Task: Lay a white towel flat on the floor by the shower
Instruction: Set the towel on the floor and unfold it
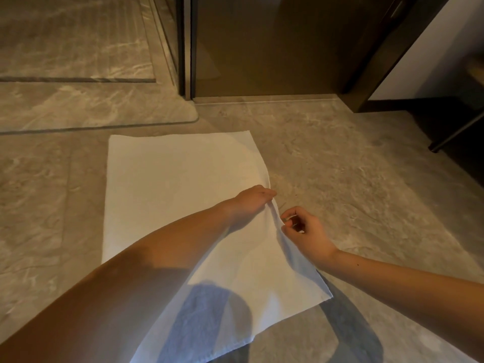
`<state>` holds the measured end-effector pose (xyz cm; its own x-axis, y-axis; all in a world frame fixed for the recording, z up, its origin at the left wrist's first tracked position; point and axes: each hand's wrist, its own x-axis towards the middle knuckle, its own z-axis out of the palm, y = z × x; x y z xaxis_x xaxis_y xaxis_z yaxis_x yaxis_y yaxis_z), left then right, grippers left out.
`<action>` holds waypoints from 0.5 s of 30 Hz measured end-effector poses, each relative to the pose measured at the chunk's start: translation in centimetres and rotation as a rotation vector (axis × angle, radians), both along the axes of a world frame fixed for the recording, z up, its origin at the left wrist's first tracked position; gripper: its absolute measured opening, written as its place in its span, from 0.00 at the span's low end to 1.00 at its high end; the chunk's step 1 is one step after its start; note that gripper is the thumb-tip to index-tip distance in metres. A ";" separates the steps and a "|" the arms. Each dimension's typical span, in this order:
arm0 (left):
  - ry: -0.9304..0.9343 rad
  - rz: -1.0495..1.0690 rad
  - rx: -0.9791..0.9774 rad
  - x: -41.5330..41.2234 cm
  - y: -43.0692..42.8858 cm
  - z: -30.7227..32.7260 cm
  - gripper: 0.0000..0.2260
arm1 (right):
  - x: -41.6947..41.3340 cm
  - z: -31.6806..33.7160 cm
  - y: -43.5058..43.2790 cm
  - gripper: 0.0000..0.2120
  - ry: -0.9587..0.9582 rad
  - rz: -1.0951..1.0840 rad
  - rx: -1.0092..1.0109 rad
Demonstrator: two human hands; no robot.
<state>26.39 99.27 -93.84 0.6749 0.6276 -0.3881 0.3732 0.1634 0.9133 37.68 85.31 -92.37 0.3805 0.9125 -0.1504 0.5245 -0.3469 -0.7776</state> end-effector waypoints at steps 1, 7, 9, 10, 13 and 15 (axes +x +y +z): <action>-0.026 0.034 -0.043 -0.2 -0.1 0.0 0.14 | 0.1 0.1 -0.1 0.12 -0.046 0.061 -0.014; -0.120 0.094 -0.089 -1.7 -0.7 0.5 0.17 | 0.6 0.0 0.5 0.20 -0.331 0.294 -0.195; -0.126 0.115 -0.049 -2.0 -0.7 0.4 0.15 | 0.4 0.1 0.7 0.20 -0.323 0.254 -0.217; -0.138 0.141 -0.046 -2.1 -0.6 0.3 0.14 | 0.2 0.2 0.7 0.20 -0.322 0.234 -0.196; -0.185 0.243 -0.072 -2.5 -0.5 -0.1 0.11 | -0.9 0.4 0.4 0.18 -0.348 0.247 -0.085; -0.196 0.286 -0.073 -3.0 -0.5 -0.1 0.11 | -1.8 0.5 0.1 0.16 -0.354 0.274 -0.026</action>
<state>23.36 98.79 -93.99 0.5422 0.7773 -0.3192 0.1221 0.3030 0.9451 35.88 85.45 -91.86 0.1577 0.9843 -0.0788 0.8320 -0.1755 -0.5263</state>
